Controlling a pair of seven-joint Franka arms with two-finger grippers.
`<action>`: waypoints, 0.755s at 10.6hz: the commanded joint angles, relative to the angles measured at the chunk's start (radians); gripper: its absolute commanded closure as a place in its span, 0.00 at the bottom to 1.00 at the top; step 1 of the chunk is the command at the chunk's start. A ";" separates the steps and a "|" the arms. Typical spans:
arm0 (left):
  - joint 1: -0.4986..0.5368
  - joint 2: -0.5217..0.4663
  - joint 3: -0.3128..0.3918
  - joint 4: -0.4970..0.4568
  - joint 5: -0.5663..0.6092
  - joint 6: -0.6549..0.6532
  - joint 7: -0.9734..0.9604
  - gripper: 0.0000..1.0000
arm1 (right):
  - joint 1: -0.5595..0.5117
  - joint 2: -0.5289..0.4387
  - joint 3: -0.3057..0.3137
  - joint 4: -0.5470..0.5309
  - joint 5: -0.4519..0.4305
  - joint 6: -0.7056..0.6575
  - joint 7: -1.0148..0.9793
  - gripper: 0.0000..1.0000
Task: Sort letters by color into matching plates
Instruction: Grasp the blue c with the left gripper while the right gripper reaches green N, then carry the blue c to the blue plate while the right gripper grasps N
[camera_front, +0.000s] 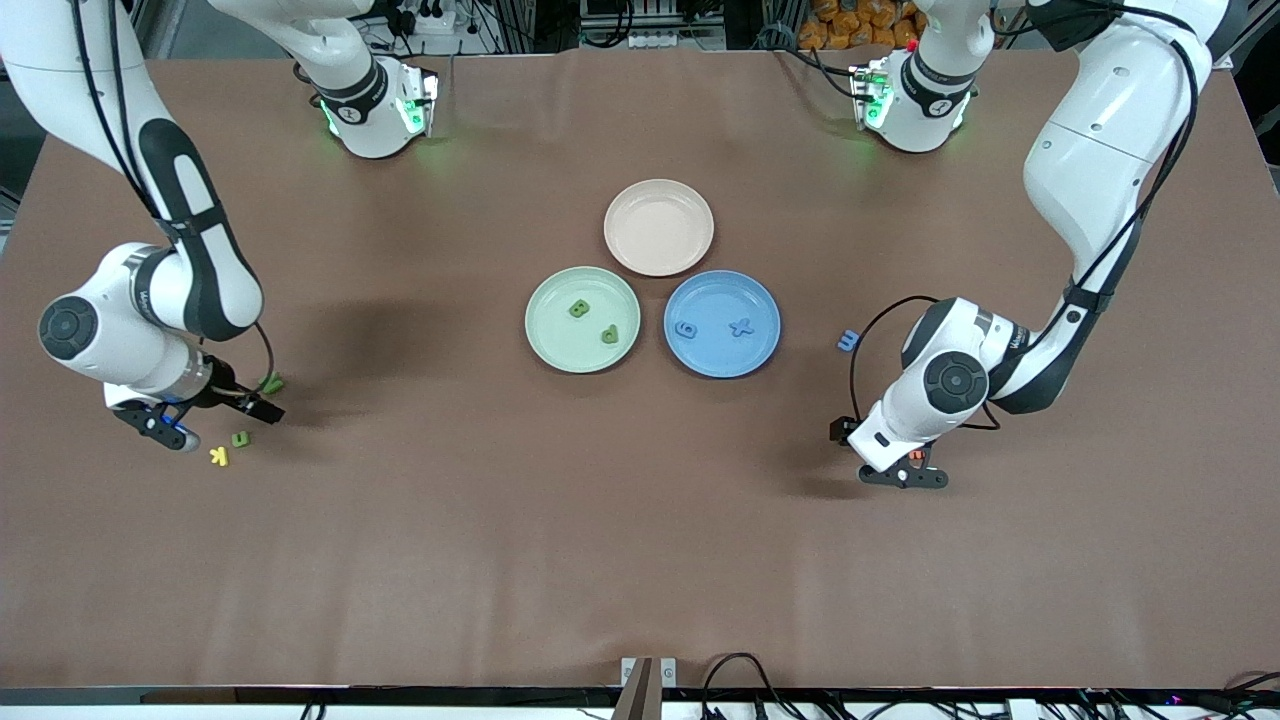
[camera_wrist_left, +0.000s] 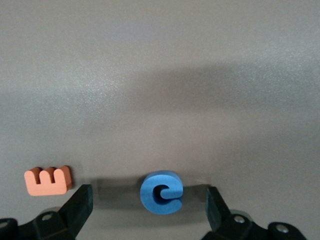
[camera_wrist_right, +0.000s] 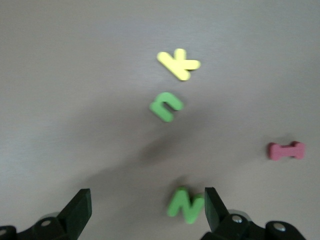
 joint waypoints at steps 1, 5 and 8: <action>-0.007 -0.003 0.006 0.010 0.007 -0.014 0.000 0.99 | -0.035 -0.011 0.014 -0.047 -0.013 0.043 -0.019 0.00; -0.005 -0.004 0.005 0.010 0.006 -0.014 -0.008 1.00 | -0.035 0.008 0.016 -0.098 -0.010 0.109 -0.019 0.00; -0.005 -0.015 0.005 0.010 0.000 -0.014 -0.009 1.00 | -0.035 -0.005 0.016 -0.126 -0.010 0.112 -0.021 0.00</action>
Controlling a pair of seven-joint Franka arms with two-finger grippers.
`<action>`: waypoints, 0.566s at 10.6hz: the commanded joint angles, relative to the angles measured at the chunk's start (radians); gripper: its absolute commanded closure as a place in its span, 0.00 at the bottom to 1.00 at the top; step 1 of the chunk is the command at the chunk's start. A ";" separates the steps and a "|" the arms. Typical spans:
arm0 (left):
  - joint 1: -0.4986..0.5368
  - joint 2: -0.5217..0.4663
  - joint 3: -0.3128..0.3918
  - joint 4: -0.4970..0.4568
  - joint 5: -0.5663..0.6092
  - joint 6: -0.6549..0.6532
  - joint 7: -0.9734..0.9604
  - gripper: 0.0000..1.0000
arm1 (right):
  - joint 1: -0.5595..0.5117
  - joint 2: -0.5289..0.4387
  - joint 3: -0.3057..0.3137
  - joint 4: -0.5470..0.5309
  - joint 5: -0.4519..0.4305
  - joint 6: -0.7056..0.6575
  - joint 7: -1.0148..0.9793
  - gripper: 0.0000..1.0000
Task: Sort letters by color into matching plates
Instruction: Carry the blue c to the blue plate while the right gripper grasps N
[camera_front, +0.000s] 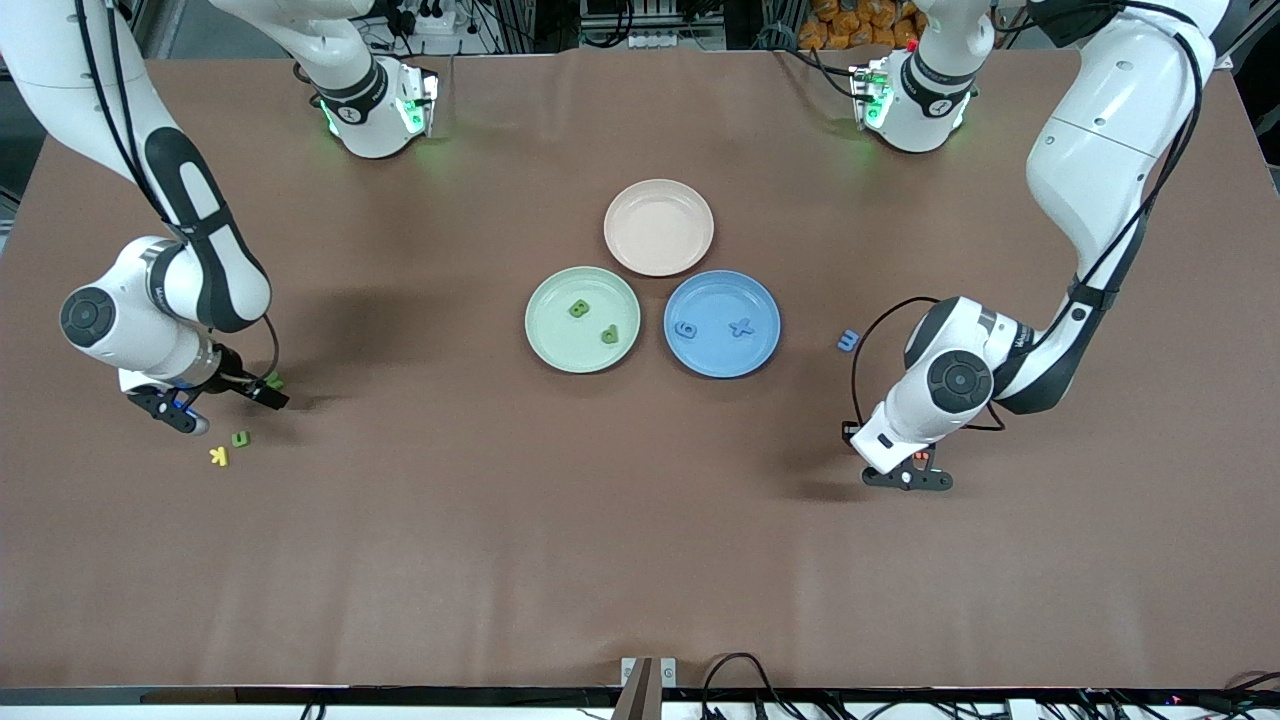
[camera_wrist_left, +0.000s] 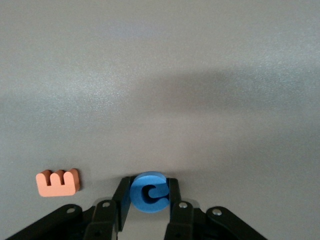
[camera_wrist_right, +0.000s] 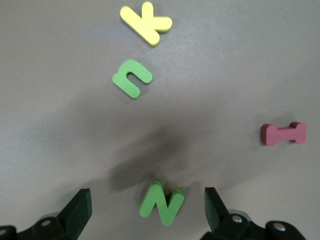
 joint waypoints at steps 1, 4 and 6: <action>-0.005 -0.011 0.003 -0.001 -0.002 -0.008 -0.018 1.00 | -0.010 -0.021 0.010 -0.042 -0.010 0.022 -0.007 0.00; -0.004 -0.020 -0.056 -0.001 0.000 -0.042 -0.120 1.00 | -0.010 -0.024 0.010 -0.058 -0.012 0.030 -0.008 0.02; -0.005 -0.042 -0.096 -0.002 0.000 -0.091 -0.186 1.00 | -0.012 -0.022 0.010 -0.059 -0.010 0.030 -0.008 0.10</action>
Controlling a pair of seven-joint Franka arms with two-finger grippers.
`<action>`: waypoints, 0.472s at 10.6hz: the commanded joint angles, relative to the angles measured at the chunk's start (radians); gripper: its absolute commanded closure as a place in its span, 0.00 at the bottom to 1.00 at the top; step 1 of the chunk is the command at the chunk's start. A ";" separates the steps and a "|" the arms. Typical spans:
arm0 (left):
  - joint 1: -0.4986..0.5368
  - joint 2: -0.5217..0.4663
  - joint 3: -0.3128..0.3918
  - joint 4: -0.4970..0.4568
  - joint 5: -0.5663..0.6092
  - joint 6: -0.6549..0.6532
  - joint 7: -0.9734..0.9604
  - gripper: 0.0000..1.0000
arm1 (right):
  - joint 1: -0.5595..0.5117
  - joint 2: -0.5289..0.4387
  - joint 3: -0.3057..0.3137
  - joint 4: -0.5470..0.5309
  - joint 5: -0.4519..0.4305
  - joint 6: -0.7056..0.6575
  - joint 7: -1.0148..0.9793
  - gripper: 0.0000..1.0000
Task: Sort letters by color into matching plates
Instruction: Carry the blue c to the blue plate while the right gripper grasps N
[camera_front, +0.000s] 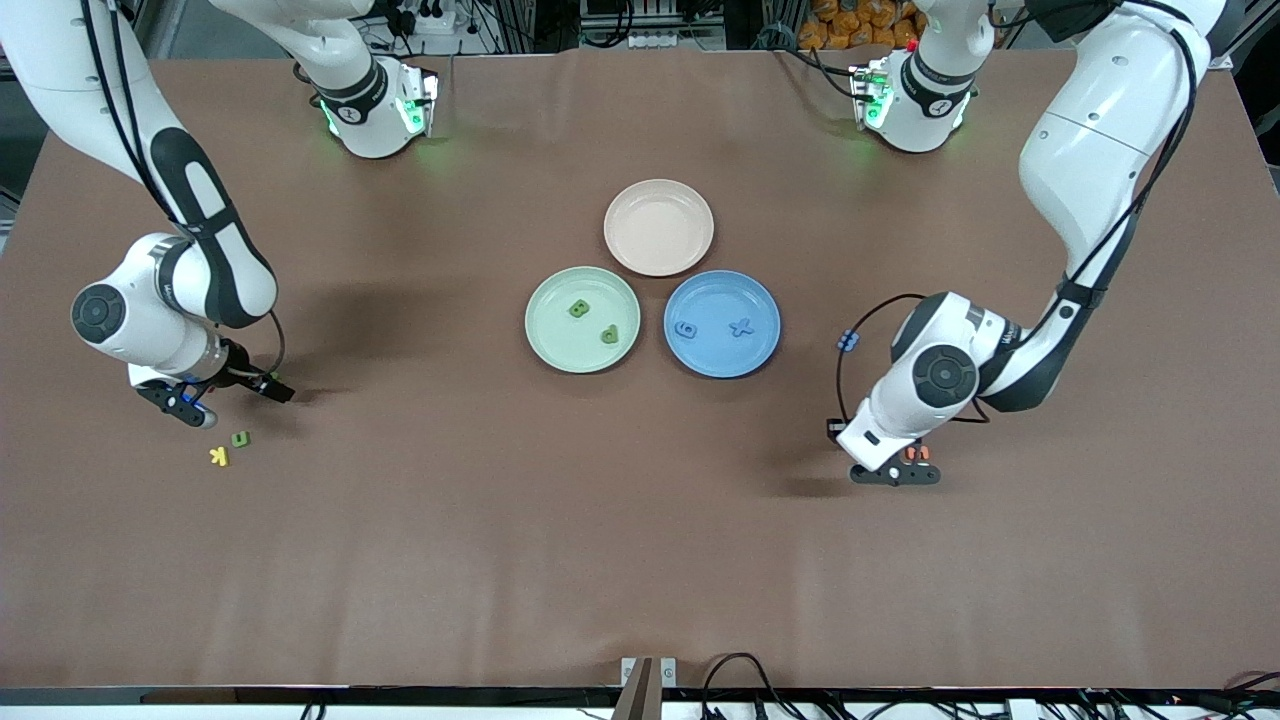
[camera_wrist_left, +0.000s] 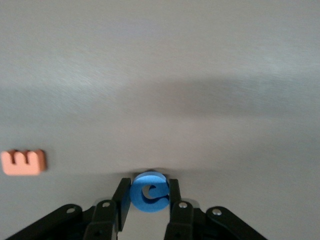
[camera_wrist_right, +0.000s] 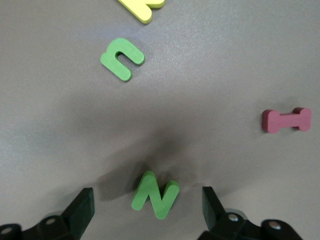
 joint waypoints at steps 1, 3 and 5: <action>-0.006 -0.041 -0.063 -0.009 0.000 -0.085 -0.125 1.00 | -0.013 -0.022 0.011 -0.032 -0.010 0.012 -0.007 0.16; -0.030 -0.044 -0.109 -0.007 0.002 -0.129 -0.214 1.00 | -0.015 -0.020 0.013 -0.039 -0.010 0.012 -0.007 0.28; -0.032 -0.074 -0.186 -0.007 0.000 -0.216 -0.286 1.00 | -0.017 -0.020 0.013 -0.039 -0.010 0.014 -0.019 0.45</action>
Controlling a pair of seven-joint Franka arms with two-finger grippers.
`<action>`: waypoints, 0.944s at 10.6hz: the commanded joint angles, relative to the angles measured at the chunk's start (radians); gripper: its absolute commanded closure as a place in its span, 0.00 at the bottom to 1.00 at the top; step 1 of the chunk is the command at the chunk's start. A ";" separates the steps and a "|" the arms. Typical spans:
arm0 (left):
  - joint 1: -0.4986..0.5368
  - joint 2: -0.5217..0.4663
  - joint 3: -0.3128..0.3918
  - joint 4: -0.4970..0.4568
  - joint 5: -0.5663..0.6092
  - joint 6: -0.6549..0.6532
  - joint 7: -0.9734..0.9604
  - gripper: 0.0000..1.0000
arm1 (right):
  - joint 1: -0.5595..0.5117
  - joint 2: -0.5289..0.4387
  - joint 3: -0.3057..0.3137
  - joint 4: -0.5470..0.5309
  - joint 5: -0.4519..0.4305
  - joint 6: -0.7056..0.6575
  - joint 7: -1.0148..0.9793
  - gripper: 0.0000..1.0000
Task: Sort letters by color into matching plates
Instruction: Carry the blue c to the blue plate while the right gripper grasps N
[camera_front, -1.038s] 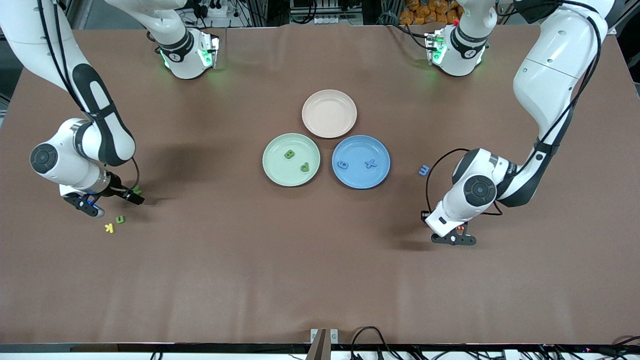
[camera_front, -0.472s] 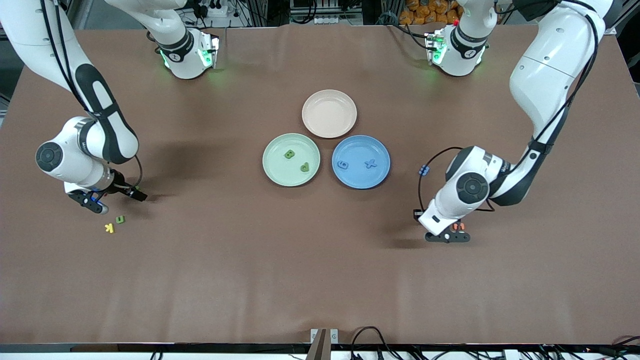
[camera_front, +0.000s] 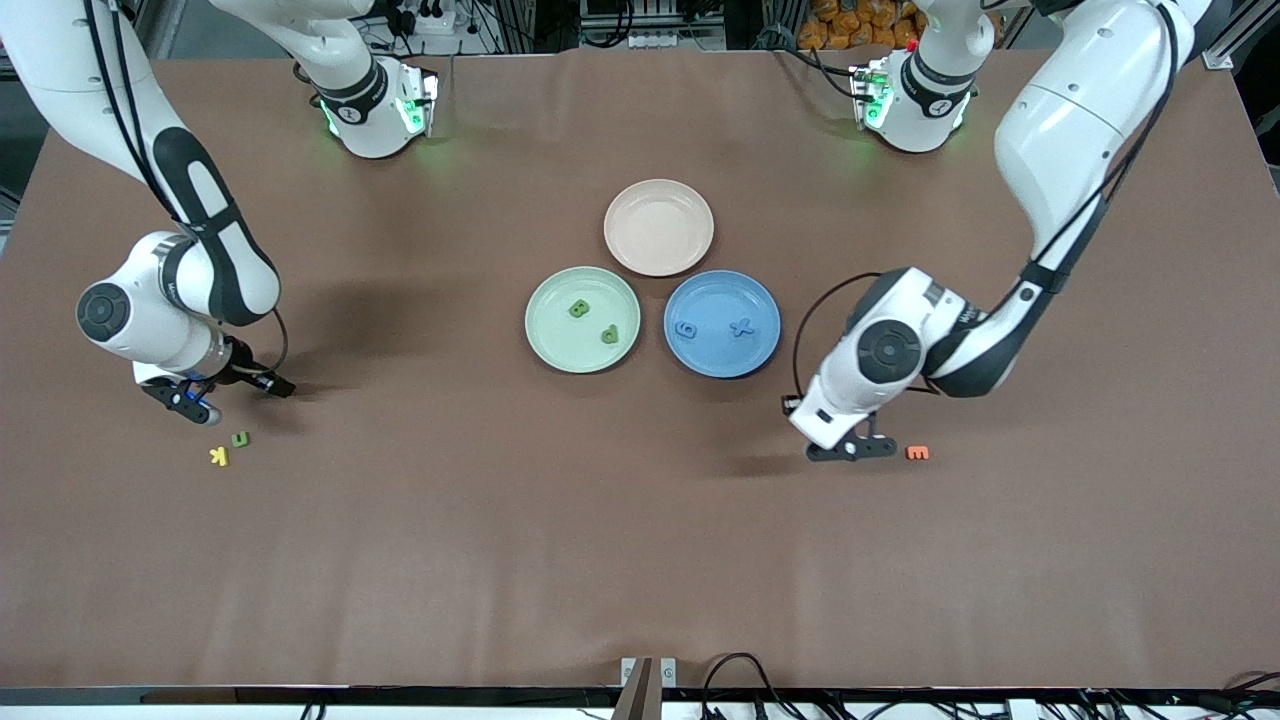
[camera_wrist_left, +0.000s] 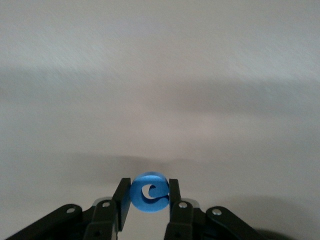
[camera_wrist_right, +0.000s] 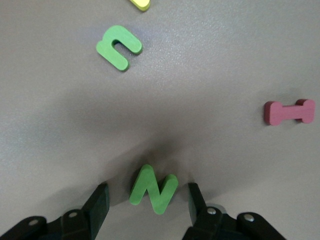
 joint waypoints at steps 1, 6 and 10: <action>-0.021 -0.047 -0.094 -0.009 0.000 -0.109 -0.154 1.00 | -0.020 -0.018 0.012 -0.026 -0.010 0.010 -0.034 0.55; -0.159 -0.040 -0.105 -0.006 -0.003 -0.125 -0.295 1.00 | -0.030 -0.018 0.018 -0.015 -0.006 0.010 -0.034 0.70; -0.233 -0.016 -0.103 -0.013 -0.007 -0.153 -0.342 1.00 | -0.029 -0.037 0.043 0.006 -0.003 -0.005 -0.025 0.80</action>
